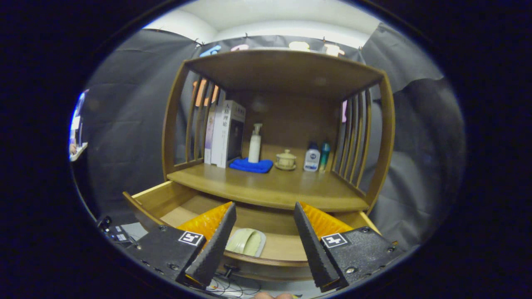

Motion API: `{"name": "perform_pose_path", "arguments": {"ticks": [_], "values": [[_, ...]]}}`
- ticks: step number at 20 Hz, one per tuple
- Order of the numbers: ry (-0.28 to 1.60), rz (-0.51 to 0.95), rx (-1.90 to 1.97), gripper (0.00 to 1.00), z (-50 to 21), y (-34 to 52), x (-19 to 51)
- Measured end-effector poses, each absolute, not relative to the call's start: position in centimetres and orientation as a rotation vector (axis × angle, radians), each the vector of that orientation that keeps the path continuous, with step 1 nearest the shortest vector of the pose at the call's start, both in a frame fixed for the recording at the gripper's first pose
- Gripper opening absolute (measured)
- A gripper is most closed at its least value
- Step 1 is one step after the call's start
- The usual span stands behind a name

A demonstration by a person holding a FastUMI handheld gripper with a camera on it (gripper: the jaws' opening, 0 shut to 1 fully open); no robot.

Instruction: Pull open the drawer, take out the items inside it, and place them on the countertop above the cabinet.

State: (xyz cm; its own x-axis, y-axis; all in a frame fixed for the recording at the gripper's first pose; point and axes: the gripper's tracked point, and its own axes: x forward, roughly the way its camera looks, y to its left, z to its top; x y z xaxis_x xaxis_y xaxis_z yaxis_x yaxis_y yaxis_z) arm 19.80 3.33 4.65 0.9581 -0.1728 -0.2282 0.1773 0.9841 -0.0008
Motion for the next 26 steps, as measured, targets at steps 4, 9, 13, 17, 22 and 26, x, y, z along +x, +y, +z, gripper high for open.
{"name": "perform_pose_path", "arguments": {"ticks": [4,9,13,17,22,26], "values": [[0.402,-0.187,0.141,0.88,2.4,1.8,21.8],[0.59,-0.209,0.236,0.86,-1.2,0.7,23.2],[0.707,-0.21,0.307,0.85,-3.4,0.8,23.7],[0.832,-0.193,0.34,0.84,-5.7,1.8,23.9],[0.842,-0.145,0.325,0.83,-4.8,3.8,24.9],[0.848,-0.106,0.272,0.83,-4.2,5.5,25.0]]}}
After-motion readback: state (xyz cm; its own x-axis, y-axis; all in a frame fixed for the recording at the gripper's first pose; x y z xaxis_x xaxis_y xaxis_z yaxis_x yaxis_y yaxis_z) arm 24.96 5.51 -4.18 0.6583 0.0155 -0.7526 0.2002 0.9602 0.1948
